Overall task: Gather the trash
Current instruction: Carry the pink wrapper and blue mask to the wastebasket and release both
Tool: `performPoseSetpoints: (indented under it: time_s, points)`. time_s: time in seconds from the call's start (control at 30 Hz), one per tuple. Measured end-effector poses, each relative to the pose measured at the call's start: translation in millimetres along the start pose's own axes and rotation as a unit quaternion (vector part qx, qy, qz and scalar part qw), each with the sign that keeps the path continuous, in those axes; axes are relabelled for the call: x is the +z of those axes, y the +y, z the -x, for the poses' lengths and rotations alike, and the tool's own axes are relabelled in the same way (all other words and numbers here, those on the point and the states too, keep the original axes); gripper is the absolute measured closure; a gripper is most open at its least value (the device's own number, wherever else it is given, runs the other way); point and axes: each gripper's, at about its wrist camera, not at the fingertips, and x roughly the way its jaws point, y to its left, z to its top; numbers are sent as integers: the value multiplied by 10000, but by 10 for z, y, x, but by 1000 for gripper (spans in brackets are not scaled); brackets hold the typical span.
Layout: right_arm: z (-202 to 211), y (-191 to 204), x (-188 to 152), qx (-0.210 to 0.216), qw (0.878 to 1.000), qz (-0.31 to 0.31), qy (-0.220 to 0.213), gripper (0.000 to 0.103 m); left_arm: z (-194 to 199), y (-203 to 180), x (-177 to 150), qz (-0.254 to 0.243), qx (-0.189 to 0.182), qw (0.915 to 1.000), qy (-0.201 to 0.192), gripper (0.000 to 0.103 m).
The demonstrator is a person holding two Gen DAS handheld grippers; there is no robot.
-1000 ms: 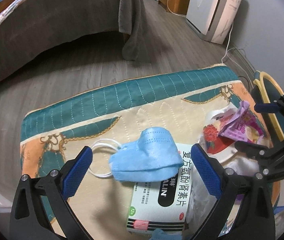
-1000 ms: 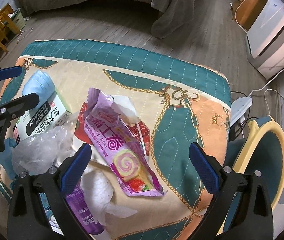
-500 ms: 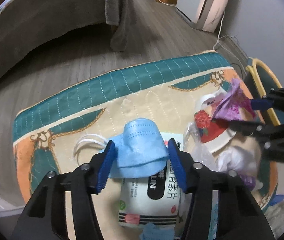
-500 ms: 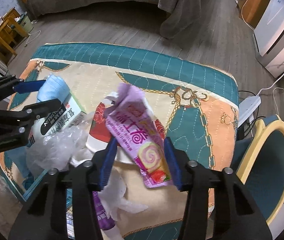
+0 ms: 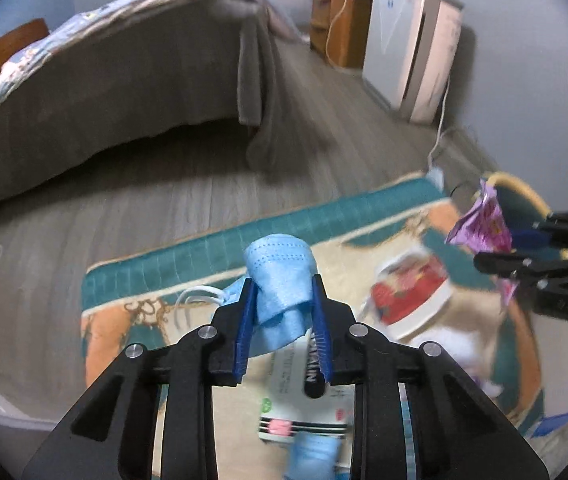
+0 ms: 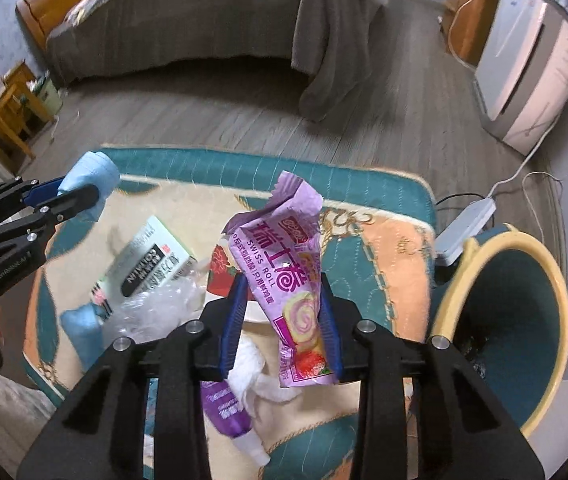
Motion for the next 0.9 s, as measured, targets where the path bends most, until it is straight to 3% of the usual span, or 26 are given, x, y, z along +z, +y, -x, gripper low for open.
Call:
performPoseSetpoints:
  time_s: [0.23, 0.33, 0.67, 0.9]
  points:
    - [646, -207, -139, -186, 9970, -623, -419, 69, 278, -305, 62, -86, -336, 9989, -312, 75]
    - [779, -294, -265, -365, 9958, -724, -414, 69, 323, -509, 30, -346, -439, 9977, -372, 75]
    - [801, -852, -418, -669, 9899, -1162, -454, 69, 491, -1176, -83, -1137, -721, 9892, -574, 74]
    - [701, -1240, -498, -798, 9875, -1318, -330, 69, 429, -1606, -48, -1240, -1070, 9849, -558, 74]
